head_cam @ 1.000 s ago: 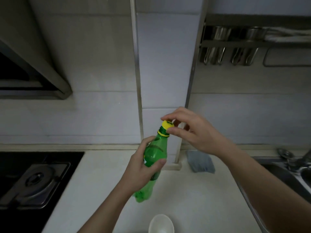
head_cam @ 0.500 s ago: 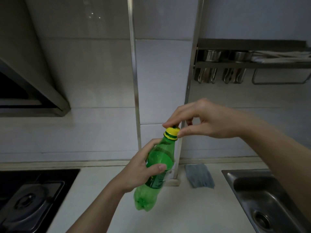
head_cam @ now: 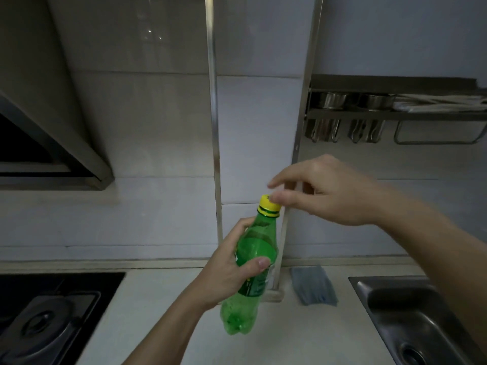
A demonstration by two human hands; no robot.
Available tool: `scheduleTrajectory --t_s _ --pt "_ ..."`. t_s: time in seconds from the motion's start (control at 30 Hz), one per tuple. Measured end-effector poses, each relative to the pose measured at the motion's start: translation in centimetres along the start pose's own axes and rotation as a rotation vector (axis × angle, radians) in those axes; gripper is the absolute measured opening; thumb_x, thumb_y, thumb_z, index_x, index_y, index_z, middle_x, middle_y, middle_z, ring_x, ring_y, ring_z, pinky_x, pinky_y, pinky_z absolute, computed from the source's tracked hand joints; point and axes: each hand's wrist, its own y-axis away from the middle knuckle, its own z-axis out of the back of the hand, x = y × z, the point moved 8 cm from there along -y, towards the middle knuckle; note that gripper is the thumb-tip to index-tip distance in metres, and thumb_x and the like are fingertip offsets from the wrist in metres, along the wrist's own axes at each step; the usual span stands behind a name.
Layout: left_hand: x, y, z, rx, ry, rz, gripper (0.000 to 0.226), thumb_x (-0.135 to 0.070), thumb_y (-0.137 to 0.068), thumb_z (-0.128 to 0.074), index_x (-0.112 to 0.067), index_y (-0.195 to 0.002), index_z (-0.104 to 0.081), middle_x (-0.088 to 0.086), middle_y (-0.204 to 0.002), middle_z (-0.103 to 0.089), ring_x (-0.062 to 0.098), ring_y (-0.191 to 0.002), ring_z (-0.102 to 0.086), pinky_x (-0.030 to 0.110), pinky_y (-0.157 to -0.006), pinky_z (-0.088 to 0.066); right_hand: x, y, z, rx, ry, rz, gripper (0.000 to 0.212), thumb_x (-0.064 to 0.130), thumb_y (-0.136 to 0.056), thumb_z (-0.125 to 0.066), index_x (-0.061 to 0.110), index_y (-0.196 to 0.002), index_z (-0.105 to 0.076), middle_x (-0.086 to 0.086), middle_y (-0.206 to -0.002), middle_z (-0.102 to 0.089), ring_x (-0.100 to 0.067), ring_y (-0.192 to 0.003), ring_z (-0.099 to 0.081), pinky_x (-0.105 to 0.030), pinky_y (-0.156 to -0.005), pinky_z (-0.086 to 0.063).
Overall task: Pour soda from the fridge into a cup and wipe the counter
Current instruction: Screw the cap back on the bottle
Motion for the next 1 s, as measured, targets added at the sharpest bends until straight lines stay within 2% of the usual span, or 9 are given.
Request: scheduleTrajectory --t_s 0.07,0.17,0.33,0.43,0.53,0.6,0.77,0.9,1.0 --pt "-0.1 -0.3 0.1 -0.017 -0.020 0.000 0.049 -0.038 -0.078 -0.072 -0.043 -0.123 -0.052 0.008 -0.114 -0.068 0.030 -0.102 -0.068 0.054 -0.094 -0.053 0.6 0.1 -0.2 0.116 -0.077 0.095 0.050 0.064 -0.094 -0.038 0.036 -0.130 -0.057 0.020 -0.098 -0.063 -0.003 -0.071 -0.064 -0.025 -0.069 -0.051" --pt "-0.3 -0.5 -0.3 -0.016 -0.034 -0.001 0.048 -0.036 -0.080 -0.073 -0.040 -0.124 -0.053 0.006 -0.113 -0.067 0.029 -0.104 -0.067 0.053 -0.095 -0.053 0.7 0.2 -0.9 0.102 -0.096 0.064 0.030 0.055 -0.096 -0.046 0.032 -0.108 -0.062 0.015 -0.081 -0.065 -0.003 -0.060 -0.063 -0.031 -0.063 -0.051" --pt "-1.1 -0.6 -1.6 0.018 -0.160 -0.047 0.047 -0.030 -0.084 -0.073 -0.042 -0.124 -0.050 -0.013 -0.108 -0.064 0.012 -0.104 -0.063 0.025 -0.087 -0.052 -0.6 1.0 -0.6 -0.137 0.217 -0.117 0.078 0.088 -0.079 -0.024 0.015 -0.061 -0.047 0.002 -0.050 -0.048 -0.011 -0.049 -0.046 -0.034 -0.050 -0.038" --pt "-1.6 -0.8 -1.2 0.011 -0.150 -0.050 0.046 -0.029 -0.084 -0.074 -0.041 -0.123 -0.052 -0.008 -0.108 -0.065 0.014 -0.102 -0.064 0.027 -0.086 -0.053 -0.6 1.5 0.0 0.052 0.037 -0.073 0.067 0.084 -0.083 -0.027 0.030 -0.091 -0.066 0.010 -0.068 -0.063 -0.004 -0.059 -0.058 -0.031 -0.056 -0.041" --pt "-2.5 -1.1 -0.8 -0.004 -0.158 -0.064 0.045 -0.020 -0.087 -0.073 -0.039 -0.122 -0.053 -0.007 -0.107 -0.065 0.013 -0.100 -0.065 0.022 -0.083 -0.052 0.1 1.8 0.7 0.166 -0.232 0.040 0.038 0.060 -0.095 -0.044 0.036 -0.121 -0.059 0.011 -0.090 -0.068 -0.006 -0.064 -0.068 -0.018 -0.061 -0.045" --pt "-3.2 -1.2 -1.2 -0.008 -0.187 -0.080 0.046 -0.018 -0.087 -0.074 -0.040 -0.121 -0.053 -0.010 -0.106 -0.065 0.011 -0.099 -0.064 0.025 -0.084 -0.053 -0.1 1.6 0.6 0.075 -0.113 0.030 0.033 0.061 -0.095 -0.043 0.033 -0.102 -0.060 0.010 -0.074 -0.065 -0.007 -0.059 -0.064 -0.027 -0.058 -0.047" --pt "-3.9 -1.0 -2.3 -0.065 -0.215 -0.115 0.045 -0.026 -0.084 -0.073 -0.038 -0.122 -0.052 -0.007 -0.105 -0.065 0.016 -0.097 -0.065 0.042 -0.085 -0.054 -1.3 2.1 0.7 -0.295 0.193 -0.198 0.072 0.080 -0.084 -0.030 0.016 -0.056 -0.047 0.001 -0.048 -0.048 -0.013 -0.050 -0.048 -0.034 -0.049 -0.036" --pt "-4.4 -1.0 -2.2 0.020 -0.122 -0.096 0.046 -0.032 -0.081 -0.072 -0.043 -0.122 -0.054 0.000 -0.109 -0.067 0.023 -0.100 -0.067 0.046 -0.089 -0.055 0.0 2.0 1.2 0.001 -0.199 0.077 0.039 0.062 -0.091 -0.049 0.030 -0.104 -0.066 0.010 -0.079 -0.065 -0.007 -0.059 -0.064 -0.018 -0.056 -0.041" --pt "-4.5 -1.0 -2.1 -0.017 -0.133 -0.086 0.045 -0.031 -0.081 -0.072 -0.048 -0.119 -0.054 -0.003 -0.105 -0.068 0.019 -0.095 -0.068 0.037 -0.085 -0.057 -0.1 2.1 1.6 -0.027 -0.255 0.070 0.026 0.051 -0.092 -0.059 0.027 -0.099 -0.066 0.007 -0.072 -0.068 -0.005 -0.054 -0.065 -0.021 -0.055 -0.046"
